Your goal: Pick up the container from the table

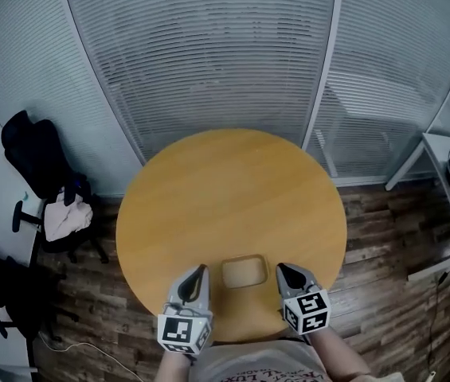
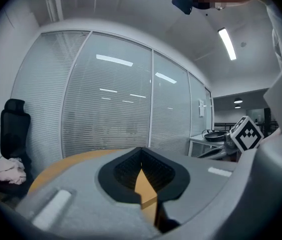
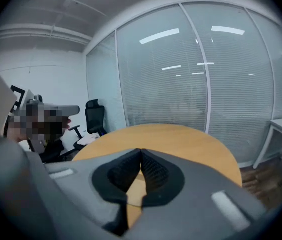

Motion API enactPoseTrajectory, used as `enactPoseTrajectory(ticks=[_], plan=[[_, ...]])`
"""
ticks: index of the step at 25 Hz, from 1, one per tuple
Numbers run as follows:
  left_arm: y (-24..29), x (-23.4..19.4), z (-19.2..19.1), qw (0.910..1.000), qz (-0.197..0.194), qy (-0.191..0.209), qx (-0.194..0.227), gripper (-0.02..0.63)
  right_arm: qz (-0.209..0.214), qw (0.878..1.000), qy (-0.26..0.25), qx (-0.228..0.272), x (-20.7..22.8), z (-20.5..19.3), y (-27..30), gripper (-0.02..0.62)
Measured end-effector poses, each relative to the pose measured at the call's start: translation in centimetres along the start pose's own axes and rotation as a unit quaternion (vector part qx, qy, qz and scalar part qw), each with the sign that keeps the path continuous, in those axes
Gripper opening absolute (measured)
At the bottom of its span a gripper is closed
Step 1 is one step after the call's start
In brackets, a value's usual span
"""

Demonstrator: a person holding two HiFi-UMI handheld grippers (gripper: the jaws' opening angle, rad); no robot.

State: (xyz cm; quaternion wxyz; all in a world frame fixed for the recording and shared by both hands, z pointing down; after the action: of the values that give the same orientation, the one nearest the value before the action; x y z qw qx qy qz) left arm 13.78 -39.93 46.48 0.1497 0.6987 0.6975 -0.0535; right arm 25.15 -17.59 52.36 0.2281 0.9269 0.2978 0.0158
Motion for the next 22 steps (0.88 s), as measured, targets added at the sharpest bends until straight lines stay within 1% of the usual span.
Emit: enactPoseTrajectory(ticks=[3, 5, 8, 9, 11, 13, 17, 19, 22], plan=[[0.7, -1.8, -0.8, 0.9997, -0.018, -0.013, -0.011, 0.006, 0.000, 0.998, 0.005, -0.062, -0.6, -1.7, 2.6, 0.003], [1.3, -2.9, -1.2, 0.9994, -0.022, -0.020, -0.017, 0.006, 0.006, 0.995, 0.013, -0.098, -0.9, -3.0, 4.5, 0.030], [2.0, -4.0, -2.0, 0.9990, -0.025, -0.021, -0.030, 0.006, 0.011, 0.987, 0.046, -0.152, -0.8, -5.3, 6.8, 0.042], [2.2, -4.3, -2.3, 0.9989, -0.026, -0.020, -0.034, 0.006, 0.014, 0.984, 0.054, -0.169, -0.7, -6.0, 7.5, 0.052], [2.7, -4.9, -2.7, 0.9986, -0.028, -0.017, -0.041, 0.006, 0.022, 0.977, 0.064, -0.201, -0.6, -7.3, 9.0, 0.104], [3.2, -5.4, -3.3, 0.9983, -0.029, -0.017, -0.048, 0.006, 0.024, 0.971, 0.066, -0.228, -0.4, -8.5, 10.4, 0.114], [4.0, -6.7, -4.7, 0.9972, -0.024, -0.023, -0.067, 0.006, 0.025, 0.959, 0.075, -0.272, 0.2, -10.4, 12.8, 0.114], [4.3, -7.3, -5.1, 0.9967, -0.021, -0.025, -0.075, 0.006, 0.032, 0.952, 0.089, -0.292, 0.4, -11.1, 13.9, 0.114], [4.7, -7.9, -5.3, 0.9960, -0.017, -0.026, -0.083, 0.006, 0.038, 0.940, 0.125, -0.314, 1.0, -11.8, 15.1, 0.114]])
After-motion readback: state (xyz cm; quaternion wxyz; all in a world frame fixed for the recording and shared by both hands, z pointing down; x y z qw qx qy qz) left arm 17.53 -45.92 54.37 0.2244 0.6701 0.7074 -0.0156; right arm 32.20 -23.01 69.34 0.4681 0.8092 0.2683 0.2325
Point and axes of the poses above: the fingertips, and each gripper's own axes: y forward along the fingers, x to its right, z out of its top, the point moved 8 cm from there along -y, backward along the fingers, and after that the axes turned 14 degrees about -y, right-handed, at the moved point
